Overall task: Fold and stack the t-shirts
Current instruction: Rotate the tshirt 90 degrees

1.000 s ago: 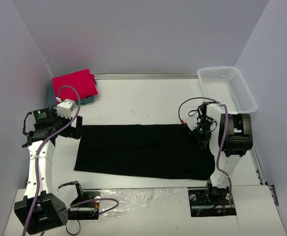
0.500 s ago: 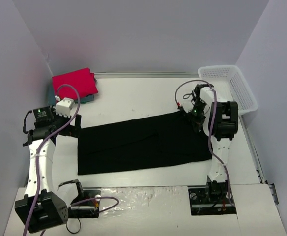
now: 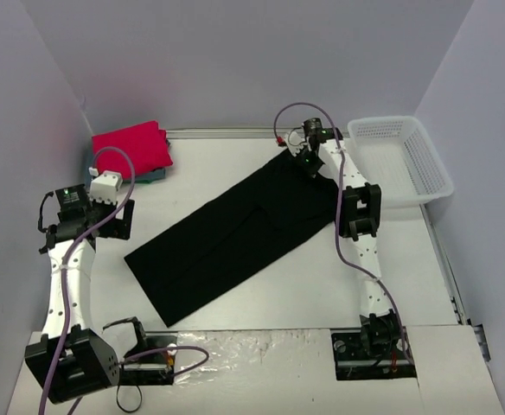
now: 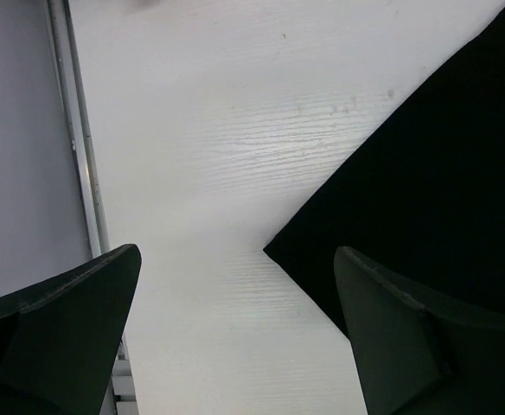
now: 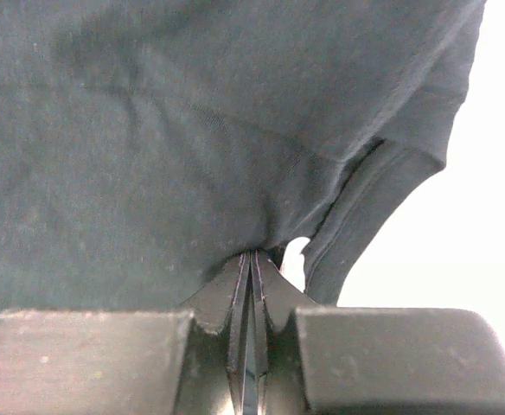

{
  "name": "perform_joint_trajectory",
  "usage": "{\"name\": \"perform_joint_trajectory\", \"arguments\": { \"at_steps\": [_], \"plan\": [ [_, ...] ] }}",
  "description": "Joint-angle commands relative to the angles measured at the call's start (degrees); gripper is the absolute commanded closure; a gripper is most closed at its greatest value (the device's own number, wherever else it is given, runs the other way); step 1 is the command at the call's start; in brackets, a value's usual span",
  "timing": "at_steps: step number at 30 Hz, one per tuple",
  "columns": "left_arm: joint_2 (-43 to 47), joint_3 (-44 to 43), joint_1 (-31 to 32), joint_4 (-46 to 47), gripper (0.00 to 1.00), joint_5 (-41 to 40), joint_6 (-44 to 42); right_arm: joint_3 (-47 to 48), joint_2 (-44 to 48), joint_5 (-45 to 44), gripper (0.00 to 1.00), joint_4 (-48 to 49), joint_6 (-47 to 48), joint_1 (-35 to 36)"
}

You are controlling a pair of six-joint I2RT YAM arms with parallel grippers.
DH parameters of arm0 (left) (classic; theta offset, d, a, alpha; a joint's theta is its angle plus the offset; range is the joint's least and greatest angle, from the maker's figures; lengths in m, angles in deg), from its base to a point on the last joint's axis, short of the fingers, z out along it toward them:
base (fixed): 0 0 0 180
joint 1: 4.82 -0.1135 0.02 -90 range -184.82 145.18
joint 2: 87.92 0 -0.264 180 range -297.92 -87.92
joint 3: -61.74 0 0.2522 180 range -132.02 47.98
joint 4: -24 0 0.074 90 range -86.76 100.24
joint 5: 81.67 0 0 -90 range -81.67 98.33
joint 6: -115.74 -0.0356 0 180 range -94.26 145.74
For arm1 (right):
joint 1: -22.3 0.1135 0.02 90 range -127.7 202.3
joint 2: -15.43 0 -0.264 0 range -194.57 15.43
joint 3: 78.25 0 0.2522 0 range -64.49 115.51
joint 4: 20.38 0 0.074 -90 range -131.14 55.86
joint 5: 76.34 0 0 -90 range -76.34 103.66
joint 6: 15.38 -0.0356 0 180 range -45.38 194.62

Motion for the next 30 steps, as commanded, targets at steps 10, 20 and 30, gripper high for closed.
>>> {"name": "perform_joint_trajectory", "arguments": {
  "at_steps": [10,20,30],
  "plan": [
    [-0.8,-2.3,-4.4,0.1,0.06,-1.6,-0.2,-1.3,-2.3,-3.3,1.00,33.7,1.1,5.5],
    [0.6,-1.1,-4.9,1.1,0.06,0.4,-0.3,-16.0,14.5,-14.2,1.00,45.8,-2.9,7.0],
    [3.1,-0.3,-4.9,1.5,0.06,2.8,0.3,-39.8,35.7,-7.2,1.00,35.3,-9.1,8.0]
  ]
}}
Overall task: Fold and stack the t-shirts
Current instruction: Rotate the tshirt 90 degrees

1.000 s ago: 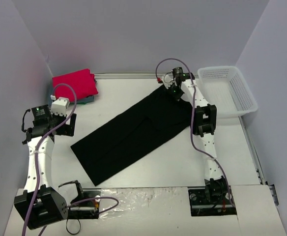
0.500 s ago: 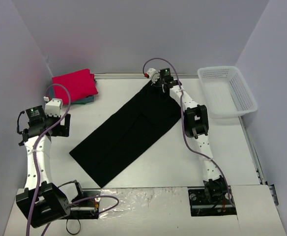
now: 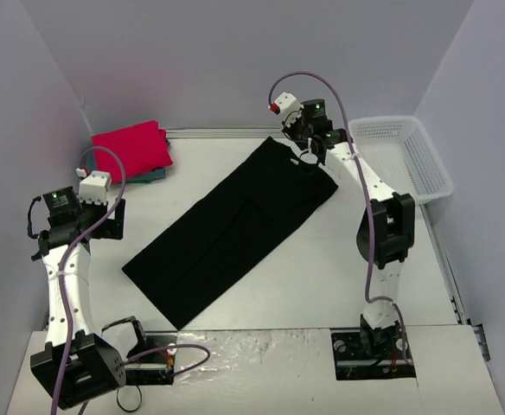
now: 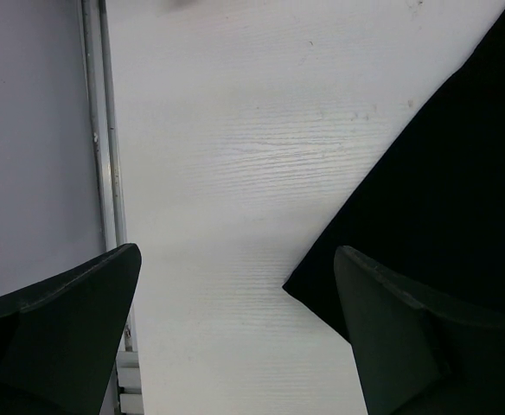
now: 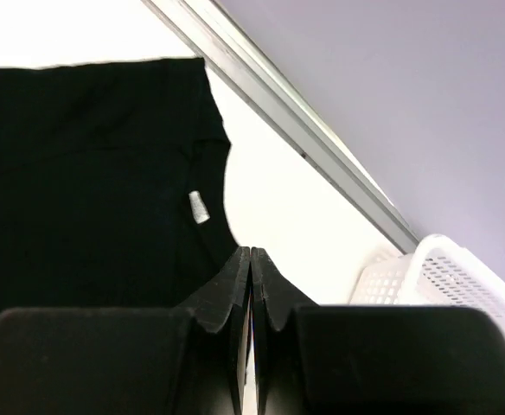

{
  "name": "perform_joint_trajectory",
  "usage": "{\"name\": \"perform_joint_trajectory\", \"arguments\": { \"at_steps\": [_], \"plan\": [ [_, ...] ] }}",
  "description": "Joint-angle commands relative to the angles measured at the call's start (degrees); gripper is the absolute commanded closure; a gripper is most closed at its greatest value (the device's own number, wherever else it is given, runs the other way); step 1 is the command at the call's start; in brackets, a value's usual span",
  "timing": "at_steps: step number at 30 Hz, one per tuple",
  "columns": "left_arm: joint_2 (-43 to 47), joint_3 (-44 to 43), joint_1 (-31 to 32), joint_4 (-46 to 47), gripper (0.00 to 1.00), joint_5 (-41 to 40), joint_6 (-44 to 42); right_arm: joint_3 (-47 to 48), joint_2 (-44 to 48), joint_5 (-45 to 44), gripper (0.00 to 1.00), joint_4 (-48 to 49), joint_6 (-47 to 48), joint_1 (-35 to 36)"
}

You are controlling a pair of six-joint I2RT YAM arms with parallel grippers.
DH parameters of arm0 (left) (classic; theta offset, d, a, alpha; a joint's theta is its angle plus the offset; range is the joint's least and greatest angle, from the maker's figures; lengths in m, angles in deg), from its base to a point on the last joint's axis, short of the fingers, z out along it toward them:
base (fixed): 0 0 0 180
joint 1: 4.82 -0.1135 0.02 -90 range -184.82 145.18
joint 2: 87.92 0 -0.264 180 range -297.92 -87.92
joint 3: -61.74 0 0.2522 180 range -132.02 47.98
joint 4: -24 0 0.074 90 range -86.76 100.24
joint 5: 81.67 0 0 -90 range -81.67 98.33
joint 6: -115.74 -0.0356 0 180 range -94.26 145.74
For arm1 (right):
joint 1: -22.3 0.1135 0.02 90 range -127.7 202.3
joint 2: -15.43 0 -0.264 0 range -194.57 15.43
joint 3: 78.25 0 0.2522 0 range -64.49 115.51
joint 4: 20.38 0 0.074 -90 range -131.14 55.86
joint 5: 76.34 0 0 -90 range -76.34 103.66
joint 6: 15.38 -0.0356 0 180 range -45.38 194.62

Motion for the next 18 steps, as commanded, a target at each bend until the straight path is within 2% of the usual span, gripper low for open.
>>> {"name": "perform_joint_trajectory", "arguments": {
  "at_steps": [1,6,10,18],
  "plan": [
    [1.3,-0.3,-0.3,1.1,0.06,1.2,0.3,-6.9,4.0,4.6,1.00,-6.9,-4.2,0.8],
    [1.0,-0.9,-0.3,0.6,0.06,2.4,0.5,-14.2,4.8,11.0,1.00,-11.0,-8.5,0.9],
    [1.7,-0.6,-0.3,0.5,0.06,3.2,0.4,-15.7,4.2,14.6,1.00,-13.5,-9.7,1.2],
    [2.0,-0.4,-0.3,0.2,0.06,3.9,0.3,-16.9,2.4,16.3,1.00,-16.5,-11.0,2.0]
  ]
}}
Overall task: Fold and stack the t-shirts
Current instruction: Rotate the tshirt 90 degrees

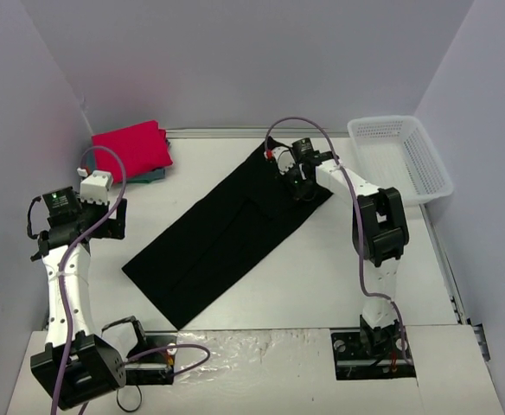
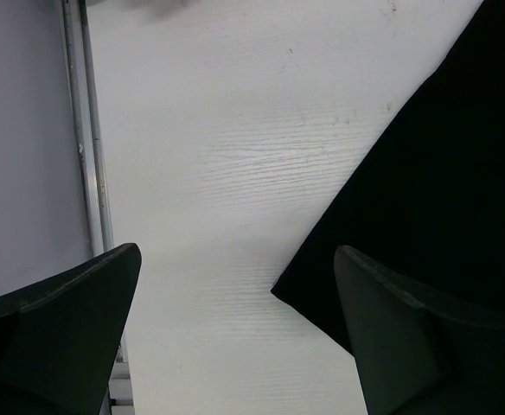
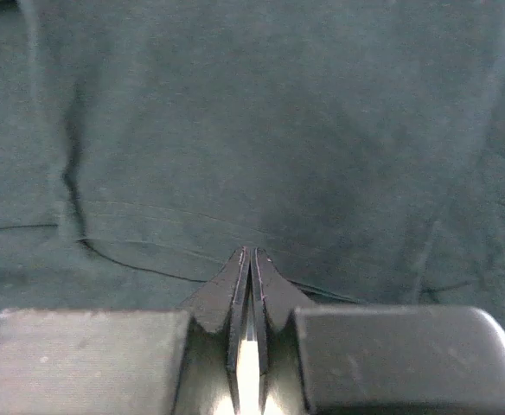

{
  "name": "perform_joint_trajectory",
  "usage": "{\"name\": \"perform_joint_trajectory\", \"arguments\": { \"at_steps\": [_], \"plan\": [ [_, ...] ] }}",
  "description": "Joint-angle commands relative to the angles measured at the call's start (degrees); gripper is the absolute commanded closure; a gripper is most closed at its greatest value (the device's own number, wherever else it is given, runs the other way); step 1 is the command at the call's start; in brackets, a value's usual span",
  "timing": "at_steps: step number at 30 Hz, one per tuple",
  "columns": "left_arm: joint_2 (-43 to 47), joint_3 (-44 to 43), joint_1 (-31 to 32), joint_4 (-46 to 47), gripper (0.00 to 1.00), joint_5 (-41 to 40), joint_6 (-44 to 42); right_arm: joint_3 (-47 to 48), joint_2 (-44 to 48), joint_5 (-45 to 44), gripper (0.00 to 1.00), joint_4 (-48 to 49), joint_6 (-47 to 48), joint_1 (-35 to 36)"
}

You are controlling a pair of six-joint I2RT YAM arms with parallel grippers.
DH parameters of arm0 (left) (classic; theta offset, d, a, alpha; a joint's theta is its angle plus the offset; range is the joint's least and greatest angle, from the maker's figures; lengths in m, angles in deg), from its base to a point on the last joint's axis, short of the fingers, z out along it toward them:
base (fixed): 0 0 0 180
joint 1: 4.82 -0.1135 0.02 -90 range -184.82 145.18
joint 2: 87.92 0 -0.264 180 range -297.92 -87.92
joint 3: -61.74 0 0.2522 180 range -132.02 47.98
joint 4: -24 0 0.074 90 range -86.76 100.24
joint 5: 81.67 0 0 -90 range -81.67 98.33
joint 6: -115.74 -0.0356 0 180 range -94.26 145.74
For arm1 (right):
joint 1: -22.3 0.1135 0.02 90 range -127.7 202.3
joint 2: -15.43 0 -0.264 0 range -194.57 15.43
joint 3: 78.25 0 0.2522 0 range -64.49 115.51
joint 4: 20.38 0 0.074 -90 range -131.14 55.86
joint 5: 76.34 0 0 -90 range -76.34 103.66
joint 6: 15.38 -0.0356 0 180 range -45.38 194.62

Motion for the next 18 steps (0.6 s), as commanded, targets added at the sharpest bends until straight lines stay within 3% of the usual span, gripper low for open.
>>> {"name": "perform_joint_trajectory", "arguments": {
  "at_steps": [1,18],
  "plan": [
    [1.5,-0.4,-0.3,0.3,0.06,1.2,0.2,0.1,0.2,2.4,1.00,-2.9,-1.3,0.7],
    [0.7,0.1,-0.3,0.7,0.06,1.5,0.2,-1.0,-6.3,3.1,1.00,-6.6,-1.2,1.2]
  ]
}}
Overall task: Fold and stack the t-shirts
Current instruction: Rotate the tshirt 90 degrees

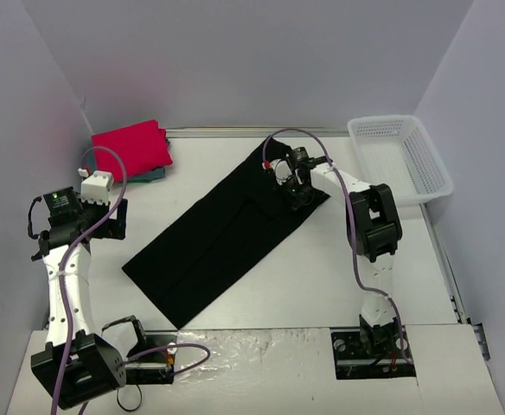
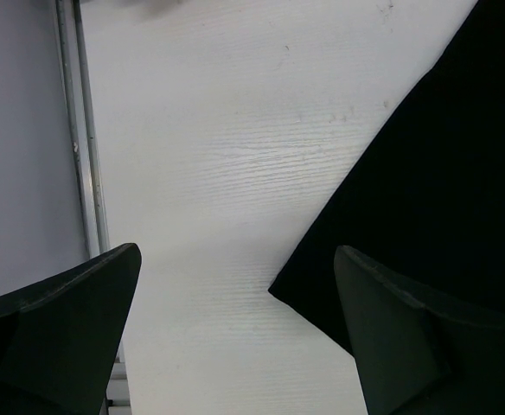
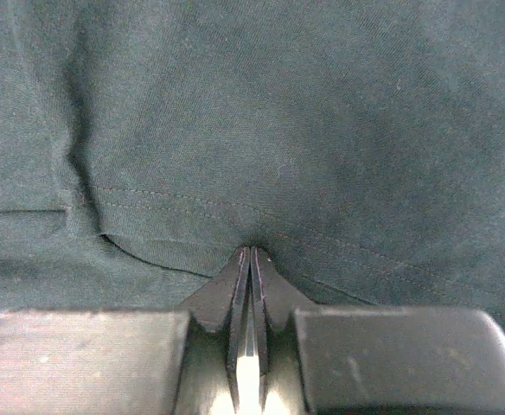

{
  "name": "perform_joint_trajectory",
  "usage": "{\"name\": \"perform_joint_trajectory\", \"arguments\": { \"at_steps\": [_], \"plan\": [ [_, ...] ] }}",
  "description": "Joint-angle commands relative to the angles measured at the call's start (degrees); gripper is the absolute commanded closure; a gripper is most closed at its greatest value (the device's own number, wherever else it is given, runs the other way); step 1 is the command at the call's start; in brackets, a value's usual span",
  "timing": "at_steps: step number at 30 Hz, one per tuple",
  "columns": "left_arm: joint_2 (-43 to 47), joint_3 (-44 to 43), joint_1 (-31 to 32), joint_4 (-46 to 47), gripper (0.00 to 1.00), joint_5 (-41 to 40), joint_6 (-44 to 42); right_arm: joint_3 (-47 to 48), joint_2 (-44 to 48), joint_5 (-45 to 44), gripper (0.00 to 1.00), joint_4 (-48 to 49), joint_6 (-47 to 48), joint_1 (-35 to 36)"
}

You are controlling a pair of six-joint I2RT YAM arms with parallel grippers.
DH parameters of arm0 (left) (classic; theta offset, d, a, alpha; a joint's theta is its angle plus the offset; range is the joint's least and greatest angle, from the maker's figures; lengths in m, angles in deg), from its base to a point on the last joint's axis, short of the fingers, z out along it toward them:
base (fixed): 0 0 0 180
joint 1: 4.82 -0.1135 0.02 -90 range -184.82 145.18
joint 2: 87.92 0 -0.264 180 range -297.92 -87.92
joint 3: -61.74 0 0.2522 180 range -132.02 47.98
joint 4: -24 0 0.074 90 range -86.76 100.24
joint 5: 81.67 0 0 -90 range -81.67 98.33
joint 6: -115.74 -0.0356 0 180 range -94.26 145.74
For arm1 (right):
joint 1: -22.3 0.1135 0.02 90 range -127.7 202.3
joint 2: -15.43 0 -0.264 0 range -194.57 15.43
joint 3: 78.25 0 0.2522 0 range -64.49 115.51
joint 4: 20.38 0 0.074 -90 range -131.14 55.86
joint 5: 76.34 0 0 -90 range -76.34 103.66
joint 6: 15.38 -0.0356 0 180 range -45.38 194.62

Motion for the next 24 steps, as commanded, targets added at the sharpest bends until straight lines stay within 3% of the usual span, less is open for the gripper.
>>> {"name": "perform_joint_trajectory", "arguments": {
  "at_steps": [1,11,15,24],
  "plan": [
    [0.7,-0.4,-0.3,0.7,0.06,1.0,0.1,0.0,-2.7,-0.1,1.00,-3.2,0.2,0.4],
    [-0.5,-0.7,-0.3,1.0,0.06,0.6,0.3,11.1,-13.3,-7.0,1.00,-5.4,1.8,0.3],
    [-1.1,-0.5,-0.3,1.7,0.06,-0.5,0.4,21.1,-18.6,-10.6,1.00,-6.6,1.9,-1.1],
    [-5.0,-1.5,-0.3,0.7,0.06,0.0,0.4,53.1,-34.1,-14.4,1.00,-8.2,4.6,-3.4]
  ]
}}
